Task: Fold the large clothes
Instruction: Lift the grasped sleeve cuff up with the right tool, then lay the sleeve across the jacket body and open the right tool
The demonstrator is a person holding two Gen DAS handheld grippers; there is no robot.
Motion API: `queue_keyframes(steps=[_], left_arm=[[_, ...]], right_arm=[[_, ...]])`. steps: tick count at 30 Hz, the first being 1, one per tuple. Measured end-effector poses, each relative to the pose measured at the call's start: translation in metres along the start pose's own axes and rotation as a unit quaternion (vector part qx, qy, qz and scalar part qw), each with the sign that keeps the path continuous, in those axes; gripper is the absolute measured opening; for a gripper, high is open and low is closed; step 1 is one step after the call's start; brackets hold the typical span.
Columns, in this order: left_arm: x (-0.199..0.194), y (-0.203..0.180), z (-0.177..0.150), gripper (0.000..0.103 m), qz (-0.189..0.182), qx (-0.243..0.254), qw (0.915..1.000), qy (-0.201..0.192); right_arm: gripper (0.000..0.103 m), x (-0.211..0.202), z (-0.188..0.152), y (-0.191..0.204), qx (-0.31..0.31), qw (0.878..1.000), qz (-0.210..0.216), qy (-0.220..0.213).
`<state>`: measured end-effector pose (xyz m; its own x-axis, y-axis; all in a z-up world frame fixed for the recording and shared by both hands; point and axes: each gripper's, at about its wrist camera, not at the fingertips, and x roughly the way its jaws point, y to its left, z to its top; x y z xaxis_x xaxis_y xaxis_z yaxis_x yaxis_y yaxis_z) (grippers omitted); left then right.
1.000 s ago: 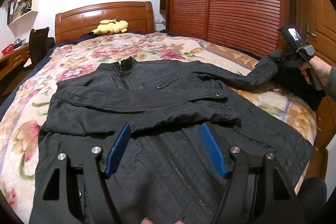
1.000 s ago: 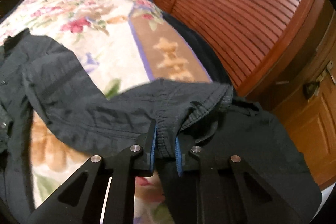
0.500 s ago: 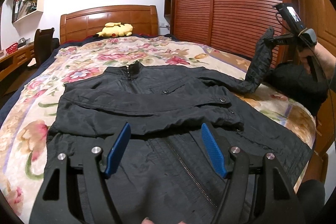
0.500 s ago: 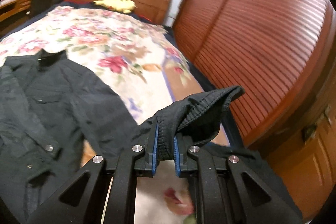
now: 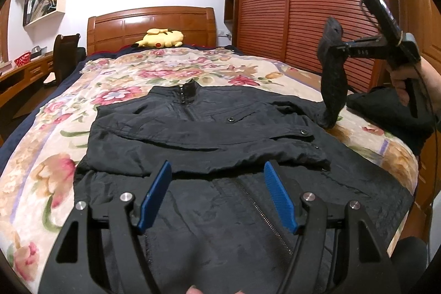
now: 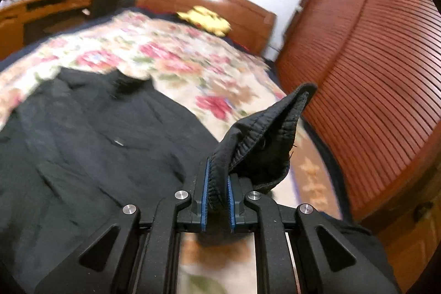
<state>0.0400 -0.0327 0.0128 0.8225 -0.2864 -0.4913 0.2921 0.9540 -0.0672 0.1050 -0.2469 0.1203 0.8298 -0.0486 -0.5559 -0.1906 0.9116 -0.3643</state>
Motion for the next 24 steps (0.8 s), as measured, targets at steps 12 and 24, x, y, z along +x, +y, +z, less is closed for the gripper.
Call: queue_keyframes(steps=[12,24], left_arm=[[-0.001,0.011,-0.001,0.069,0.011,-0.008,0.9999,-0.001],[-0.011,0.030,-0.006,0.069,0.034,-0.012,0.9994,-0.001]], right_arm=[[0.007,-0.009,0.039,0.068,-0.020,0.997,0.052,-0.053],[0.006,-0.021,0.072,0.128,-0.044,0.989,0.110,-0.093]])
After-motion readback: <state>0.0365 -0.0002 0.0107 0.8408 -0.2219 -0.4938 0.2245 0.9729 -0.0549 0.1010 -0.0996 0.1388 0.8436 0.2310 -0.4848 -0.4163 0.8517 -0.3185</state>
